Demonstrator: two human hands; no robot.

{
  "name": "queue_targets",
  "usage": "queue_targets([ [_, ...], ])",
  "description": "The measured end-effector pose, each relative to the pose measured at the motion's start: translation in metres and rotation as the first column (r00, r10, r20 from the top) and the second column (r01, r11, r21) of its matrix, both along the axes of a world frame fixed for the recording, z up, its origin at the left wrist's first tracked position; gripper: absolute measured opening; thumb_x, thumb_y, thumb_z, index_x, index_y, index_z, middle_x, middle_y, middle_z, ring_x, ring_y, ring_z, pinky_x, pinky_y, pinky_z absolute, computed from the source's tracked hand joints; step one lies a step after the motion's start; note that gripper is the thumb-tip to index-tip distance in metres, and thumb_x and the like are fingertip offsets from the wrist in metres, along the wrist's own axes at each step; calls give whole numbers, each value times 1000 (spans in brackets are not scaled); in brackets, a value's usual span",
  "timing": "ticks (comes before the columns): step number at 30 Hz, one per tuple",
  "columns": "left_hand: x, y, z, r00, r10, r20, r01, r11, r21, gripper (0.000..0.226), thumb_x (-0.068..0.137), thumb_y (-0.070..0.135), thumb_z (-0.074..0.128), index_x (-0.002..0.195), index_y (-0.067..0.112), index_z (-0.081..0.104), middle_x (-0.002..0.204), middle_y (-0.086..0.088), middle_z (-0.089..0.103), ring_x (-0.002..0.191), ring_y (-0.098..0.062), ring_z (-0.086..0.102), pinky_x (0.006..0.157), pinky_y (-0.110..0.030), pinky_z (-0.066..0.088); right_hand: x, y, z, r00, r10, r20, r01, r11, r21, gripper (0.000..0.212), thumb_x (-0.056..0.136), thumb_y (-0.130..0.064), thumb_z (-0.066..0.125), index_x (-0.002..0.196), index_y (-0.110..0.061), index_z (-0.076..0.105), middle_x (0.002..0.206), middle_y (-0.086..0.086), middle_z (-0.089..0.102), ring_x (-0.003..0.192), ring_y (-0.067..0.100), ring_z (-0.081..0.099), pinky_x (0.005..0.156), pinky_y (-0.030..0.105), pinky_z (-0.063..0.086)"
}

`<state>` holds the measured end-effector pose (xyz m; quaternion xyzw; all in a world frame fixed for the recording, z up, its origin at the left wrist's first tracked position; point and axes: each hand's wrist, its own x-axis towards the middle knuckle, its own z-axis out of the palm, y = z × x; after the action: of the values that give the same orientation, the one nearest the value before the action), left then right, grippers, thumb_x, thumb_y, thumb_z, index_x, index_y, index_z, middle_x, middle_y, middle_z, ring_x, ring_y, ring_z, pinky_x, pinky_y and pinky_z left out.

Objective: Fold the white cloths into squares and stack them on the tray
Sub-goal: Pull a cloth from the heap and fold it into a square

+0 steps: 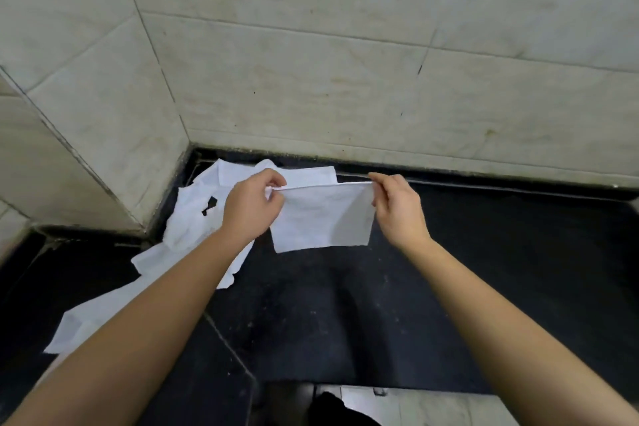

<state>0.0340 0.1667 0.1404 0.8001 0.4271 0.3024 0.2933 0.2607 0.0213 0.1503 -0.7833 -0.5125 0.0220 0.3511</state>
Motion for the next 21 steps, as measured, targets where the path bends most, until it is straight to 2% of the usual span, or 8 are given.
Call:
queue_targets([
  [3, 20, -6, -4, 993, 63, 102, -43, 982, -183, 22, 86, 7, 61, 89, 27, 68, 93, 13, 68, 82, -9, 62, 70, -15, 46, 14, -6, -4, 974, -121, -192, 124, 992, 4, 27, 103, -19, 53, 125, -14, 67, 87, -3, 69, 82, 10, 66, 91, 32, 53],
  [5, 31, -10, -6, 994, 61, 89, -39, 972, -233, 21, 87, 8, 60, 89, 27, 69, 86, 7, 68, 74, -13, 63, 67, -22, 47, 22, -10, -6, 954, -159, -253, 163, 987, -5, 26, 102, -18, 54, 124, -14, 68, 94, 1, 72, 85, 8, 68, 94, 32, 54],
  [9, 38, -15, -5, 999, 29, 20, -25, 986, -167, 19, 91, 9, 57, 100, 18, 70, 91, 6, 68, 79, -9, 61, 72, -25, 46, 30, -25, -13, 990, -112, -83, 113, 994, 4, 27, 100, -15, 57, 124, -9, 68, 116, 7, 68, 106, 17, 63, 95, 18, 41],
  [11, 34, -20, -12, 1000, -6, -13, 5, 995, -97, 16, 91, 10, 59, 101, 18, 69, 88, 5, 68, 76, -8, 61, 70, -23, 46, 30, -37, -24, 999, -47, -24, 47, 999, 1, 26, 97, -13, 61, 121, -7, 70, 113, 7, 66, 99, 16, 63, 90, 11, 39],
  [13, 24, -29, -29, 995, -54, -84, 50, 998, -43, 14, 92, 10, 61, 102, 16, 68, 88, 3, 67, 75, -12, 61, 69, -22, 45, 27, -51, -44, 1000, 16, -19, -16, 999, -41, 27, 91, -10, 66, 118, -6, 71, 109, 7, 65, 92, 15, 64, 89, 15, 47],
  [17, -13, -63, -90, 937, -203, -285, 205, 978, -22, 14, 89, 8, 63, 101, 13, 69, 97, 0, 68, 79, -20, 62, 72, -31, 50, 14, -86, -106, 992, 118, -50, -127, 949, -288, 30, 84, -2, 68, 113, -5, 72, 109, 10, 64, 88, 28, 69, 86, 38, 57],
  [19, -35, -88, -124, 875, -267, -405, 270, 962, -52, 15, 85, 7, 66, 97, 15, 71, 97, 1, 69, 88, -22, 65, 72, -33, 52, 1, -106, -133, 982, 167, -92, -191, 847, -495, 27, 89, -6, 63, 114, -9, 72, 114, 10, 64, 94, 32, 68, 89, 39, 55],
  [21, -55, -116, -150, 793, -329, -513, 303, 943, -138, 16, 86, 10, 66, 98, 17, 72, 98, 1, 69, 93, -22, 64, 73, -34, 50, -14, -126, -153, 964, 226, -139, -260, 700, -666, 27, 95, -15, 56, 117, -16, 70, 120, 7, 62, 101, 30, 66, 92, 38, 52],
])
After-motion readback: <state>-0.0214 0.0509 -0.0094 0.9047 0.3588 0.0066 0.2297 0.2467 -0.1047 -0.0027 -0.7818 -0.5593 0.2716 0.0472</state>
